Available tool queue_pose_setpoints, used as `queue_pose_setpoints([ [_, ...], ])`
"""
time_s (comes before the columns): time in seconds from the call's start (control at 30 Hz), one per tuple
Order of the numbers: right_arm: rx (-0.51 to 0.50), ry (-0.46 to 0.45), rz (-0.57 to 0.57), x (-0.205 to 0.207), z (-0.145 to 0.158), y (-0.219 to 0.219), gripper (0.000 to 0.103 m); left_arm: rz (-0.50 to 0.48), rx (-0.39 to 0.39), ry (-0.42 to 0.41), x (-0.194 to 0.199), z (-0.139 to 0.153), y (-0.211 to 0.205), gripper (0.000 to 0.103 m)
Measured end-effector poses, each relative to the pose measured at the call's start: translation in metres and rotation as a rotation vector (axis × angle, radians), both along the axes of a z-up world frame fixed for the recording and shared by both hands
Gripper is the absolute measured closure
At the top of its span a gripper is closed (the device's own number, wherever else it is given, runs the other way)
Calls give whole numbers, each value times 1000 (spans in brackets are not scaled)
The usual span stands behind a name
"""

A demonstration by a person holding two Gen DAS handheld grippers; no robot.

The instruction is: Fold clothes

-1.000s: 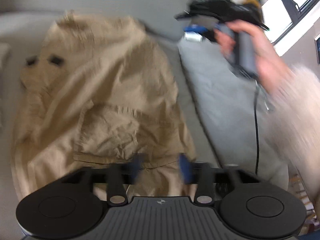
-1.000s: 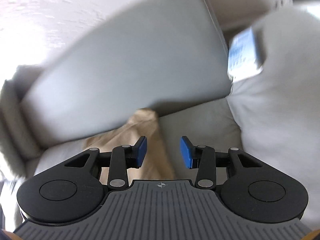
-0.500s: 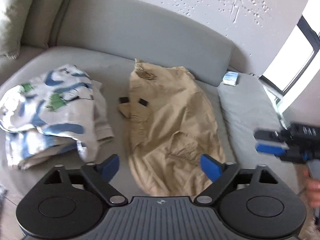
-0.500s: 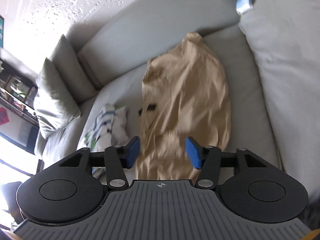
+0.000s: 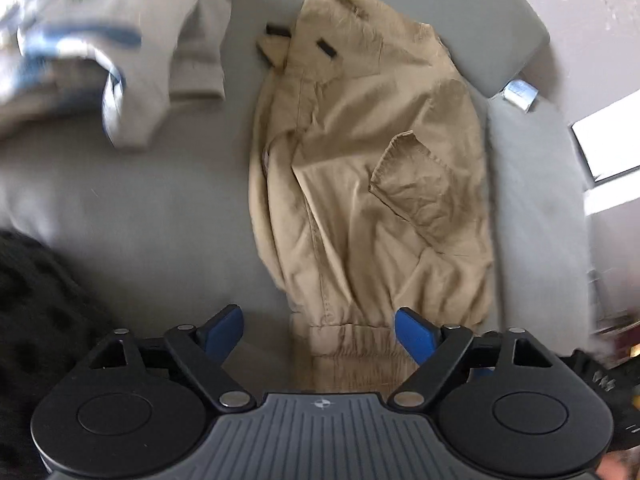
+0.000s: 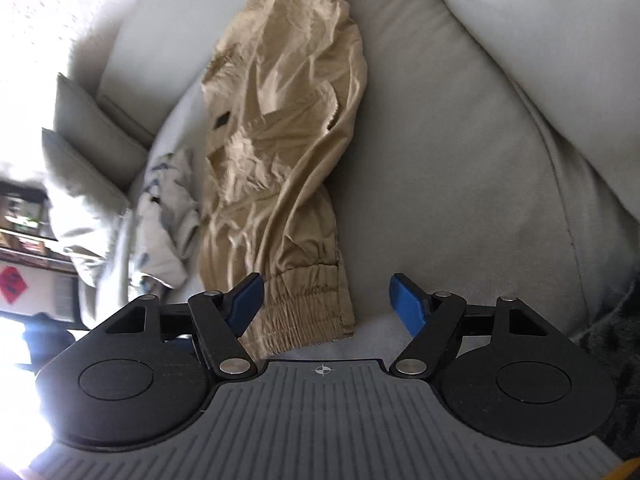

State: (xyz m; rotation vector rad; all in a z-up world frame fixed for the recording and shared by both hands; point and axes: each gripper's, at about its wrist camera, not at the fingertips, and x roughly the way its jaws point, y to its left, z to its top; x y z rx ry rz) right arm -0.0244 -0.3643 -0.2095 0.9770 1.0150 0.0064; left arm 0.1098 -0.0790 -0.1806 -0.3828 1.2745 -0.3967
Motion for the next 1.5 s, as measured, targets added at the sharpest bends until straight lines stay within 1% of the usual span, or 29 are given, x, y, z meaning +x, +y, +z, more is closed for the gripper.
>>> queue_pose_setpoints([
  [0.03,17,-3,-3,1,-2,-3,27,8,-22,16,1,-3,2,22],
  [0.17,79,-21,-2,2,-9,-10,28,4,-55,43,2,-5,6,21],
  [0.23,115,-37,1,9,-10,-9,29,-3,-97,50,4,-7,5,21],
  [0.27,133,-39,-1,11,-13,-9,32,-7,-117,53,6,-7,5,22],
  [0.33,164,-48,-2,16,-19,-7,32,-26,-148,58,9,-8,-1,22],
  [0.37,167,-50,0,19,-21,-5,32,-38,-154,61,12,-10,-6,22],
  [0.43,160,-54,11,24,-22,-2,32,-54,-120,47,12,-10,-12,23],
  [0.47,147,-56,21,26,-22,0,36,-59,-102,37,12,-9,-14,32],
  [0.5,103,-50,32,26,-20,3,43,-65,-83,27,11,-8,-16,48],
  [0.53,59,-44,44,26,-18,7,67,-68,-74,19,9,-6,-17,54],
  [0.57,17,-40,54,26,-15,10,71,-65,-92,19,6,-3,-13,66],
  [0.6,4,-52,55,24,-14,13,74,-62,-110,18,2,0,-10,72],
  [0.67,-12,-70,60,19,-5,19,81,-56,-146,17,-5,6,-3,74],
  [0.73,-15,-91,73,9,11,24,82,-52,-182,18,-13,13,5,74],
  [0.8,-17,-104,94,-3,29,28,82,-63,-222,32,-29,27,16,74],
  [0.9,18,-104,121,-28,51,33,82,-56,-274,81,-53,39,34,74],
  [0.93,34,-100,122,-37,56,34,82,-45,-284,108,-59,38,38,74],
  [1.0,54,-64,107,-49,55,38,82,-11,-289,170,-65,31,41,74],
  [1.1,100,-21,60,-51,51,37,82,37,-293,211,-66,27,41,74],
  [1.13,116,-8,44,-52,50,37,82,52,-301,209,-65,30,40,73],
  [1.23,191,-25,3,-49,56,31,81,76,-307,182,-54,44,38,68],
  [1.27,213,-29,-10,-45,57,28,81,94,-317,181,-48,47,38,64],
  [1.37,258,-47,-61,-29,61,19,81,146,-356,157,-27,58,34,63],
  [1.43,271,-67,-96,-16,65,14,81,166,-369,125,-10,65,24,54],
  [1.47,272,-74,-113,-11,66,10,81,177,-366,110,0,67,19,48],
  [1.5,270,-76,-130,-3,67,7,81,183,-356,93,9,69,14,44],
])
